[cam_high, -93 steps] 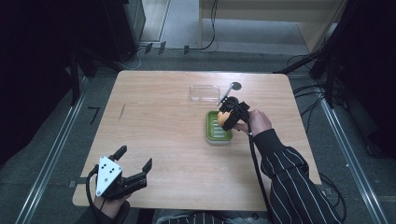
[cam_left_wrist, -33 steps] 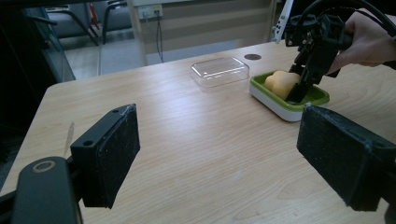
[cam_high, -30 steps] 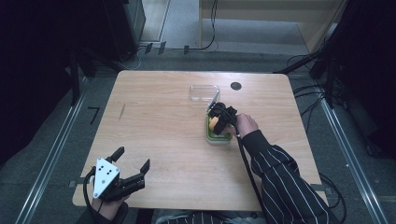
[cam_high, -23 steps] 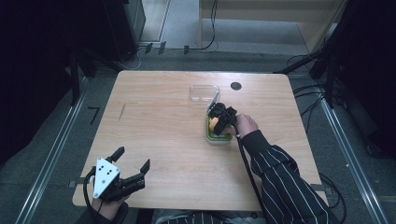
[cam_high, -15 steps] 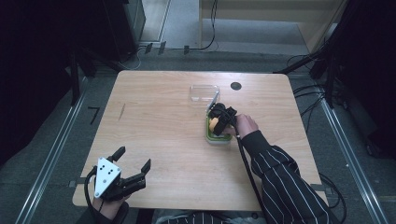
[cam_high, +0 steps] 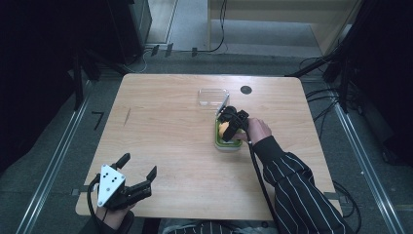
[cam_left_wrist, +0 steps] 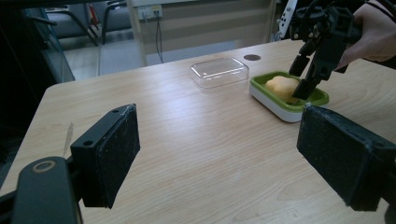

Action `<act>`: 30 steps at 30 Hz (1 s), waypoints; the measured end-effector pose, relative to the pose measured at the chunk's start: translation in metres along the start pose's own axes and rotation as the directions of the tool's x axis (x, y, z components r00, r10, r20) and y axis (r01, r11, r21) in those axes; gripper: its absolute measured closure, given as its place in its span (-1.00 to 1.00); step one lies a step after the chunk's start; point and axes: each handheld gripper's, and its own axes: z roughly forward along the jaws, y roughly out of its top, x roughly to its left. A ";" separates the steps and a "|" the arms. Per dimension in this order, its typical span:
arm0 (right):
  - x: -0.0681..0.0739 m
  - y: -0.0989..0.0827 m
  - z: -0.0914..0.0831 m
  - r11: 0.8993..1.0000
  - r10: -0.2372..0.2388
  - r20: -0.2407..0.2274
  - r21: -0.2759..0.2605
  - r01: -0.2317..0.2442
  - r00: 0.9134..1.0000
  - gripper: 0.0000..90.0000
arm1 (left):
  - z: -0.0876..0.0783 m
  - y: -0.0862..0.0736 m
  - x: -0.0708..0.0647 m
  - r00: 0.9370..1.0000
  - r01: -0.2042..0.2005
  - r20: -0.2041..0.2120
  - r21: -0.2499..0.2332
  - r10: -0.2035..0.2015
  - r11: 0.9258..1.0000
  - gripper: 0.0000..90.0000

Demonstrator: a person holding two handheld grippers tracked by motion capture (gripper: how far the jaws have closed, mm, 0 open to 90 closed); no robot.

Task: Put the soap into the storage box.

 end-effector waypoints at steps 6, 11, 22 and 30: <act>-0.001 -0.007 -0.011 1.000 0.013 -0.011 -0.016 -0.013 1.000 -0.71 | 0.000 0.000 0.000 1.000 0.000 -0.001 0.001 0.000 1.000 -0.70; -0.002 -0.017 -0.020 0.999 0.027 -0.029 -0.025 -0.028 0.999 -0.80 | 0.000 0.000 0.000 1.000 0.003 -0.003 0.000 -0.003 1.000 -0.70; -0.002 -0.048 -0.034 0.998 0.060 -0.028 -0.010 -0.060 0.998 -0.90 | 0.001 0.000 -0.001 1.000 -0.001 -0.002 0.003 0.001 1.000 -0.70; 0.001 -0.072 -0.043 0.997 0.078 -0.018 -0.007 -0.078 0.997 -0.92 | 0.001 0.000 -0.001 1.000 0.000 0.000 0.005 0.000 1.000 -0.70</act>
